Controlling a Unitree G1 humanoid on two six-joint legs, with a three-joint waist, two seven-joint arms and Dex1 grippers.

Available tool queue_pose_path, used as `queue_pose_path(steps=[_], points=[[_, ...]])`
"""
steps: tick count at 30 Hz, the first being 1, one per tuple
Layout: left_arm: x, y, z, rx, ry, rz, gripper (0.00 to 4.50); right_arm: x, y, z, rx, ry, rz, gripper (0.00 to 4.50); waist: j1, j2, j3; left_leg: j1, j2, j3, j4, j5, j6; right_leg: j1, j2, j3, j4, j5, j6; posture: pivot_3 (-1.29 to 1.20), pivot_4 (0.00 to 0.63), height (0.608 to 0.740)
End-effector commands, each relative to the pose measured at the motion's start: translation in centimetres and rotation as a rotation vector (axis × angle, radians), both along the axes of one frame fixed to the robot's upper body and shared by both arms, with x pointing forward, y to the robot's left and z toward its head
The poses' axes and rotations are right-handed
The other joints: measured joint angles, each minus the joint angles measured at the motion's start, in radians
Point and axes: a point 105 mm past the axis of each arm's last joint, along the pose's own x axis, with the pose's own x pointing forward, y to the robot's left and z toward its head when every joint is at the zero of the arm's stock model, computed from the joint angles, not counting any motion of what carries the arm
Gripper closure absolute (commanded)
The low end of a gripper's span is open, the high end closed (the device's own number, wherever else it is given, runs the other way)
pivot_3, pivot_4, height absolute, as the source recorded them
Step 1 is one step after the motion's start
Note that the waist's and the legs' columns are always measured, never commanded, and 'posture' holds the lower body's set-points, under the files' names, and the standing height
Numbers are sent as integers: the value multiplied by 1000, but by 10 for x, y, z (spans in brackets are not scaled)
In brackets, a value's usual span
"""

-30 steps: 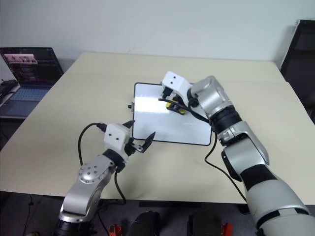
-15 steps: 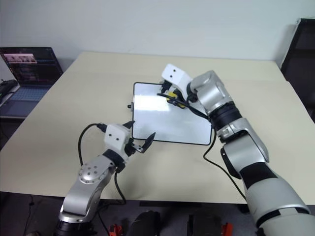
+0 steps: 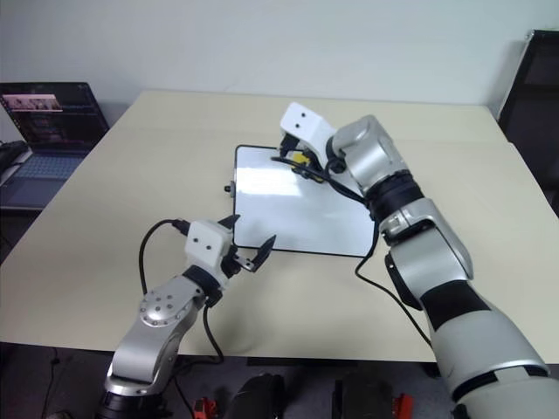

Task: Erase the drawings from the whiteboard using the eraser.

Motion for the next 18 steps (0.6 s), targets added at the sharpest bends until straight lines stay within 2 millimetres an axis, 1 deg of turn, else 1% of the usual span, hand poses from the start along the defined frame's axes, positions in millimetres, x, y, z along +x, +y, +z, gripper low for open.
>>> queue_pose_path(steps=[1, 5, 8, 10, 16, 18], points=[[-4, -2, 13, -5, -56, -6, 0, 1, 4, 21, 17, -66, 17, 3416, 0, 0, 0, 0, 0, 0, 0, 0, 0, 0, 0, 0, 0, 0, 0, 0, 150, 740], [-4, -3, 13, -6, -56, -6, 0, 4, 2, 20, 9, -68, 10, 3416, 0, 0, 0, 0, 0, 0, 0, 0, 0, 0, 0, 0, 0, 0, 0, 0, 150, 740], [-4, -3, 13, -7, -56, -6, 0, 7, -3, 14, -8, -63, -1, 3416, 0, 0, 0, 0, 0, 0, 0, 0, 0, 0, 0, 0, 1, 0, 0, 0, 150, 740], [-4, -3, 13, -7, -56, -8, 0, 8, -7, 6, -26, -53, -7, 3416, 0, 0, 0, 1, 0, 0, 0, 0, 0, 0, 0, 0, 1, 0, 0, 0, 150, 740], [-3, -3, 13, -7, -58, -6, 0, 8, -21, -29, -91, 39, -25, 3416, 0, 0, 0, 3, 0, -1, 1, 0, 0, 4, 0, 0, 1, 0, 0, 0, 150, 740], [-3, -2, 13, -7, -59, -3, 0, 8, -25, -38, -101, 69, -36, 3416, 0, 0, 0, 6, 0, -1, 2, 0, 0, 7, 0, 0, 1, 0, 0, 0, 150, 740]])
